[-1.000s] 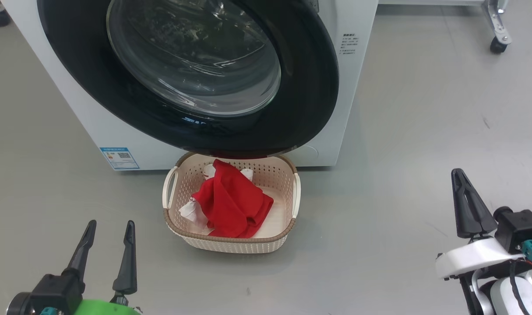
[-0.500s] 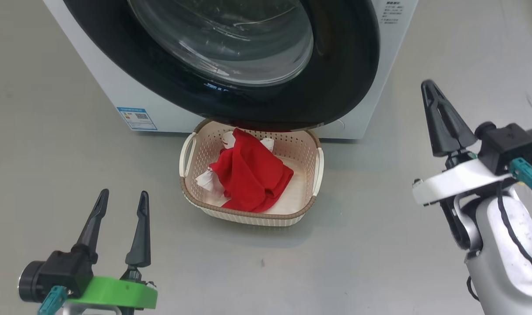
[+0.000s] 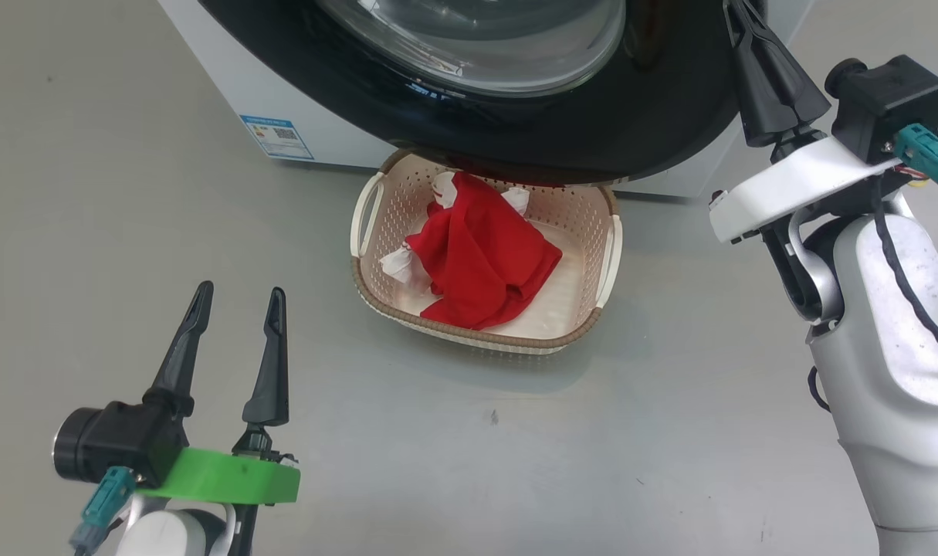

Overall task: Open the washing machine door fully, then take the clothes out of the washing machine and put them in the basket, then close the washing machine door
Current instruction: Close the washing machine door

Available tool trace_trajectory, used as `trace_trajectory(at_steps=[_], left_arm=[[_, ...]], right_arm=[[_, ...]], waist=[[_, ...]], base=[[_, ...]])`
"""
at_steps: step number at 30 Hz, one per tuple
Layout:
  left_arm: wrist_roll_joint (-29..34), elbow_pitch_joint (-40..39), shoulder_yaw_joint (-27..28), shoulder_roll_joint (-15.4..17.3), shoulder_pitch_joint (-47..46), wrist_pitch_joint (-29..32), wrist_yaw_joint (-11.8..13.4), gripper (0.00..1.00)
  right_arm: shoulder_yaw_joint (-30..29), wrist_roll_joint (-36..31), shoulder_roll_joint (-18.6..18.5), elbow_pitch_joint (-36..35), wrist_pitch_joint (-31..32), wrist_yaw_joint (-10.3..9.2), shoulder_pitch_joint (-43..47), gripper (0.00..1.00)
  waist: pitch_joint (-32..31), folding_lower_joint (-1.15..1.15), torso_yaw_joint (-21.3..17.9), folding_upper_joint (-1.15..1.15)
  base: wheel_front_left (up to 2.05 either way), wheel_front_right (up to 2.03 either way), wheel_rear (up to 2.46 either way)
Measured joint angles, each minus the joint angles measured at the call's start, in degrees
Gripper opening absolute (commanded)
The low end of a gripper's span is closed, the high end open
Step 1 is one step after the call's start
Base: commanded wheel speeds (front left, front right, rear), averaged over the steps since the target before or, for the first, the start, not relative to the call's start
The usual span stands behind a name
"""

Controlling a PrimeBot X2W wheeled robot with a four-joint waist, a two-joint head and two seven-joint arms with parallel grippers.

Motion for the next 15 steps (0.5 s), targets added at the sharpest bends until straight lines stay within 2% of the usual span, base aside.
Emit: trace_trajectory(at_steps=[15], left_arm=[[1.0,1.57,-0.87,-1.31,-4.11,-0.97,-0.49,1.0]], right_arm=[[0.46,0.57,0.11,7.68,1.7,1.35,-8.05,0.0]], waist=[[4.99,0.0,2.67,0.0]], base=[[0.0,0.0,0.0]])
